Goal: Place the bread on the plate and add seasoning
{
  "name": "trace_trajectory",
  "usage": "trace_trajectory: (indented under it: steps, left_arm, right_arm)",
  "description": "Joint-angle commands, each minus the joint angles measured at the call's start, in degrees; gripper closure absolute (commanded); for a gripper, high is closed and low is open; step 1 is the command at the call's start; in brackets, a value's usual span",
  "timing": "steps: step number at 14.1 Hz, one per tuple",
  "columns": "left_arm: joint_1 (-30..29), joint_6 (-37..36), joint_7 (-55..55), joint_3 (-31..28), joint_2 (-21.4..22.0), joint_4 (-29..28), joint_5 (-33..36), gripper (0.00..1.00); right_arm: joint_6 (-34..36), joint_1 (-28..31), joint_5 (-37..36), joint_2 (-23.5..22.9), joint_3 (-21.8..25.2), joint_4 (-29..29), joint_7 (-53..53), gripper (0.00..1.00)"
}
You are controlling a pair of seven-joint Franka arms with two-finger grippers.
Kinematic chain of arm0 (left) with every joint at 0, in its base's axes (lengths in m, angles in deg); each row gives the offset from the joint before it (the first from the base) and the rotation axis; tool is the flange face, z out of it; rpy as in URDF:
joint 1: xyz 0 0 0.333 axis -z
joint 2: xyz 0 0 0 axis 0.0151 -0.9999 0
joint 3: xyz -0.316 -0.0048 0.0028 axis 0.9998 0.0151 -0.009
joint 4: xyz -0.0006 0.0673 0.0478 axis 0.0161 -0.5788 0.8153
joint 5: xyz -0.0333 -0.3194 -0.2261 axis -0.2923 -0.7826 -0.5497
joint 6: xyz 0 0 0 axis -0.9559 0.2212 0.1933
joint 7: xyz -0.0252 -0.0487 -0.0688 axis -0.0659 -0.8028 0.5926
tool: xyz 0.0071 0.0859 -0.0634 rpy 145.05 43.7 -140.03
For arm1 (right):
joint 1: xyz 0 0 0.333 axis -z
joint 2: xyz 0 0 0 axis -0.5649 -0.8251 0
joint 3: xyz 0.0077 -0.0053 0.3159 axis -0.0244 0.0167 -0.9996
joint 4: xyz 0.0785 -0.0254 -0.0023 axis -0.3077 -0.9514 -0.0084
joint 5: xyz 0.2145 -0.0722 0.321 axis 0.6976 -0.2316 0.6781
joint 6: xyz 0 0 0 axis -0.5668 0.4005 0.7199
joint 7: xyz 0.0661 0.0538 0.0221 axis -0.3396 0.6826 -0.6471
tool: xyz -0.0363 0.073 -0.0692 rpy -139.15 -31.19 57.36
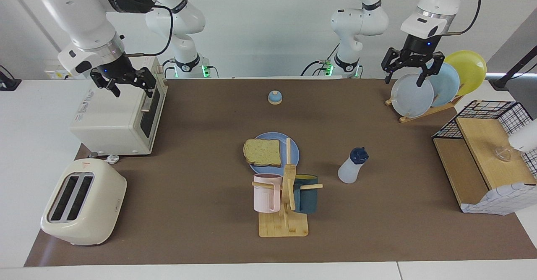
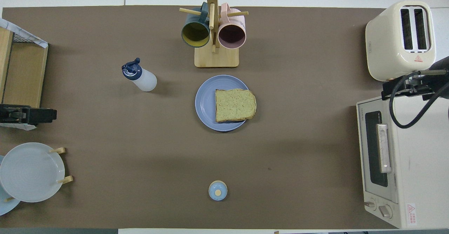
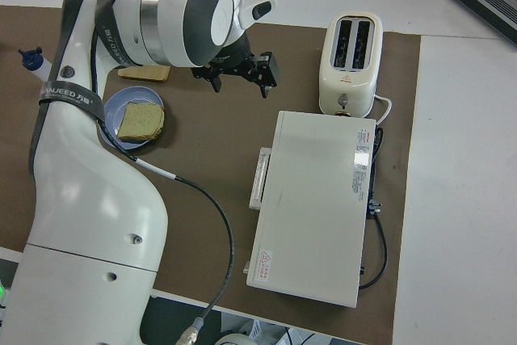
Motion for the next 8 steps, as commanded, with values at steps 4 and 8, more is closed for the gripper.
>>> trace_trajectory:
  steps: [4,8]
  left_arm:
    - [-1.03,-10.41,-0.15,0.77,-4.95,10.56,-0.42,0.00]
    - [-1.38,-15.27,-0.24,0.60,-11.46,19.98,-1.64,0.00]
  right_arm:
    - [0.32,0.57,1.14,0.38,-0.24,0.12,-1.22,0.00]
    - [0.32,0.57,1.22,0.38,-0.24,0.12,-1.22,0.00]
